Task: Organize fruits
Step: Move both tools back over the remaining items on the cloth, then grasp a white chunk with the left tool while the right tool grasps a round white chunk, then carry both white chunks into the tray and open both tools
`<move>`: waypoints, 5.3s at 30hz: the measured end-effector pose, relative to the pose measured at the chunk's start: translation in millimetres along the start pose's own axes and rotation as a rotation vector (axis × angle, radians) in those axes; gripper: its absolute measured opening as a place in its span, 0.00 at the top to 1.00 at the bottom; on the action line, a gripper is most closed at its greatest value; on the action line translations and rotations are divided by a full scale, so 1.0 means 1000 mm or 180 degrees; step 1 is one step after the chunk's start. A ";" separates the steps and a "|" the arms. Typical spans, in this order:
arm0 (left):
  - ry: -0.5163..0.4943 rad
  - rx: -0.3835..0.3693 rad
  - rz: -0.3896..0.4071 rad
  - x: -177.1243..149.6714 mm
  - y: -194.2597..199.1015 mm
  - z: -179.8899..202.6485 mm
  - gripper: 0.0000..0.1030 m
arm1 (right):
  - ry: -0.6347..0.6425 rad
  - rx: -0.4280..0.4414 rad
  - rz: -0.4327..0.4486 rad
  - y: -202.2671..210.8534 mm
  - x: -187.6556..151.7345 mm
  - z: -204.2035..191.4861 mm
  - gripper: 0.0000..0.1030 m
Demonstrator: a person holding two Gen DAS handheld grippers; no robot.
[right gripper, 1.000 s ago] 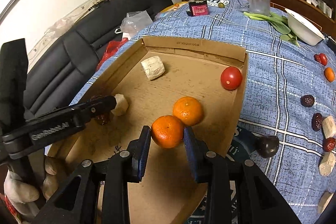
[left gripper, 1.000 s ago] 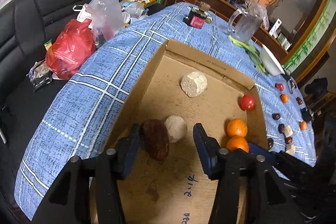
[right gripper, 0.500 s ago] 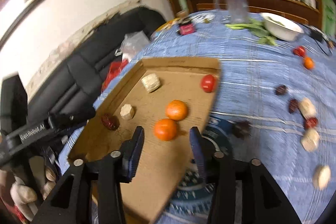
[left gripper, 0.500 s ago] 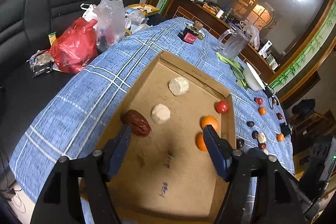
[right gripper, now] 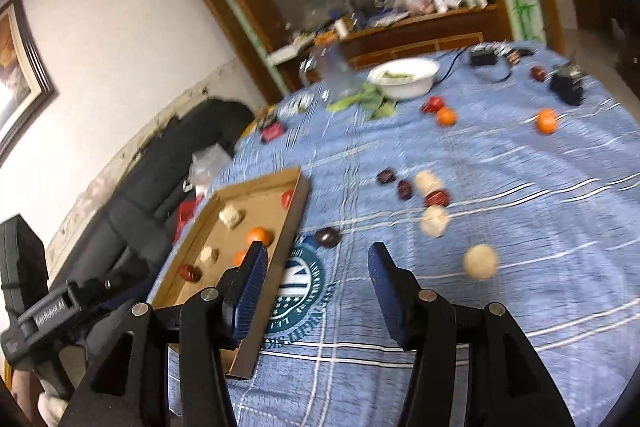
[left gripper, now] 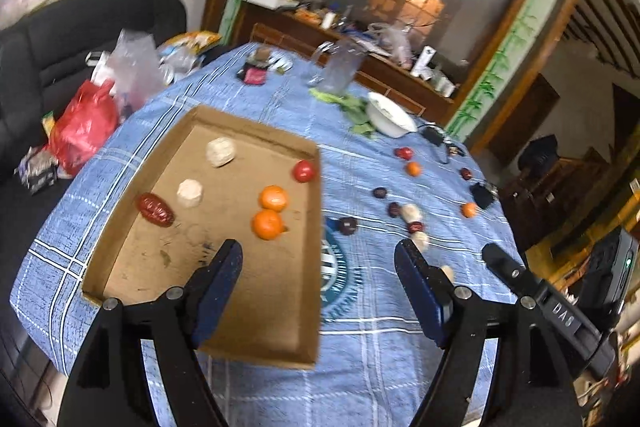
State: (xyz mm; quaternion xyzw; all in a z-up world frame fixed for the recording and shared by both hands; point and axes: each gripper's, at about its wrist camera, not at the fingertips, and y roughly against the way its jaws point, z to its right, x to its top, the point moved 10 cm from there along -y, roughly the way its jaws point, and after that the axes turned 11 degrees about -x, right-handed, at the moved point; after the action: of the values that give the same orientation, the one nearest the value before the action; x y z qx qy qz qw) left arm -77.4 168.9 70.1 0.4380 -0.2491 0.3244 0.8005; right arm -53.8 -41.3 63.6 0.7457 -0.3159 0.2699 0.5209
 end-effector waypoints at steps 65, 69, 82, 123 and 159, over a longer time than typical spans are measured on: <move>-0.0224 -0.0189 -0.0981 -0.036 -0.192 0.047 0.34 | 0.0295 -0.0796 -0.0666 -0.100 -0.020 0.135 0.34; -0.0194 -0.0272 -0.1023 -0.033 -0.206 0.059 0.34 | 0.0478 -0.0663 -0.0775 -0.109 -0.032 0.116 0.34; -0.0382 -0.0302 -0.1429 -0.056 -0.255 0.092 0.34 | 0.0384 -0.0518 -0.0851 -0.105 -0.042 0.117 0.66; 0.0283 0.0558 -0.0164 0.002 -0.052 -0.126 0.71 | 0.1065 0.0204 -0.0858 -0.095 -0.060 -0.078 0.65; 0.0495 0.0410 -0.0127 0.002 -0.045 -0.156 0.50 | 0.1378 -0.0181 -0.1016 -0.098 -0.103 -0.046 0.44</move>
State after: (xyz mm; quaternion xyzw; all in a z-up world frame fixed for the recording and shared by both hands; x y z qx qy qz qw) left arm -24.8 285.9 -29.4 0.4669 -0.1560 0.3569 0.7939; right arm -51.2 47.2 -56.2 0.6961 -0.0830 0.3285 0.6330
